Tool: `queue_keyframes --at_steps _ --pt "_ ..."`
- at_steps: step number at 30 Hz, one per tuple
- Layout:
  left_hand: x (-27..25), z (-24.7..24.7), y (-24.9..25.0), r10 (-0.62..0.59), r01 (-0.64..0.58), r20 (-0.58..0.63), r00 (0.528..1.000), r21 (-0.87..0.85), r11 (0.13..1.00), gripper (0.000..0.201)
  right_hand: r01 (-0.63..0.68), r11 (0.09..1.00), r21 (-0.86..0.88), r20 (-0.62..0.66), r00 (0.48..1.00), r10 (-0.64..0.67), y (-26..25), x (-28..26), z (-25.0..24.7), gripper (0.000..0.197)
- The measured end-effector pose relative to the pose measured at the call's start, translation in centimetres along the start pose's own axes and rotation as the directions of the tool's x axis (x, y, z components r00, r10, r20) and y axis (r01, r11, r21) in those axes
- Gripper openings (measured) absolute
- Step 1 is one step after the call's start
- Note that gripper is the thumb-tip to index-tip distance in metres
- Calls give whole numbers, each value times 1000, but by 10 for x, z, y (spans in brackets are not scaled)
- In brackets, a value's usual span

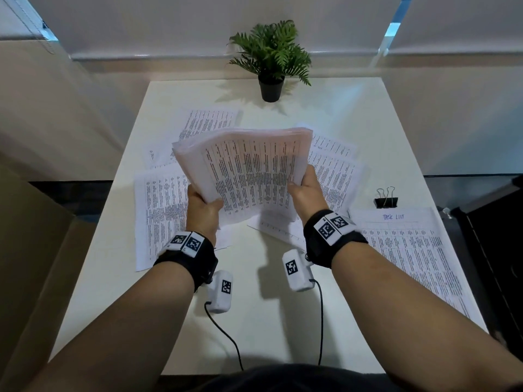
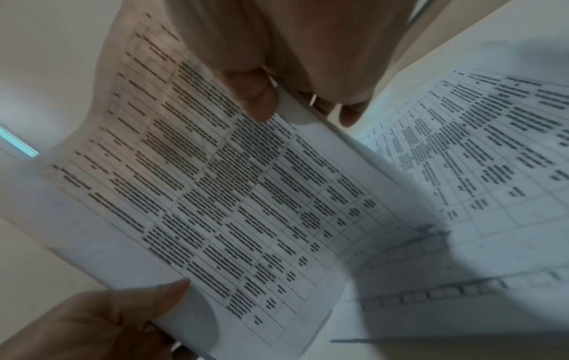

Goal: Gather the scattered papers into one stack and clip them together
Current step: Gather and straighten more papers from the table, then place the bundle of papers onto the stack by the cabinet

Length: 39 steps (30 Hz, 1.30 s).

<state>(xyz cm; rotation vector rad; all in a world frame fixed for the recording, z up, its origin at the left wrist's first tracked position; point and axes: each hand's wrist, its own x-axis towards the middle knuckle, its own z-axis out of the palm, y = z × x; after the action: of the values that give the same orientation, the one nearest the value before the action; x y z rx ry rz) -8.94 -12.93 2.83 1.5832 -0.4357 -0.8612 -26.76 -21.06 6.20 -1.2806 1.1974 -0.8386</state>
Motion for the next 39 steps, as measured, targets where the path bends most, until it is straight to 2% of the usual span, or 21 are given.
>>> queue_keyframes --at_steps 2,5,8,10,12,15,19,21,23,25,27,33,34,37,39 --pt "-1 0 -6 -5 3 25 1000 82 997 43 -1 995 -103 10 1000 2 8 1 -2 29" --pt "-4 4 -1 -9 7 24 1000 111 994 33 56 986 -158 -40 997 -63 6 -2 -7 21" --pt "-9 15 13 6 -15 58 998 149 989 40 145 962 -231 -90 981 -170 -2 -4 -21 12" --pt "-16 29 20 23 -42 105 994 181 983 40 154 936 -318 -118 973 -200 -5 -8 -39 7" --pt "-28 49 25 25 -58 168 985 192 980 36 85 926 -368 -177 971 -159 -6 -14 -63 9" --pt "-50 79 17 -28 -57 292 956 276 959 43 -56 897 -438 -310 946 -93 1 -25 -111 7" --pt "-81 122 -13 -160 -55 447 880 431 901 43 -244 806 -540 -427 904 -12 29 -47 -184 4" --pt "-101 143 -27 -248 -21 480 841 488 873 35 -316 745 -587 -447 894 28 49 -59 -218 5" --pt "-118 160 -42 -326 -15 505 799 559 829 28 -384 735 -559 -473 876 97 69 -72 -247 6" --pt "-137 175 -55 -390 -15 527 756 609 793 22 -418 756 -503 -494 857 145 89 -83 -271 18" --pt "-154 186 -67 -439 22 512 738 633 774 18 -424 790 -443 -489 853 184 104 -92 -287 31" --pt "-171 204 -92 -485 124 443 754 630 767 14 -386 800 -458 -419 888 189 124 -91 -313 44" --pt "-171 206 -95 -489 140 425 762 630 764 20 -381 785 -488 -409 895 179 127 -89 -314 45" --pt "-169 213 -106 -489 102 353 797 720 686 70 -392 684 -615 -415 899 142 133 -85 -313 49" --pt "-170 219 -111 -479 64 327 815 770 635 72 -402 699 -592 -392 901 187 135 -85 -310 56"
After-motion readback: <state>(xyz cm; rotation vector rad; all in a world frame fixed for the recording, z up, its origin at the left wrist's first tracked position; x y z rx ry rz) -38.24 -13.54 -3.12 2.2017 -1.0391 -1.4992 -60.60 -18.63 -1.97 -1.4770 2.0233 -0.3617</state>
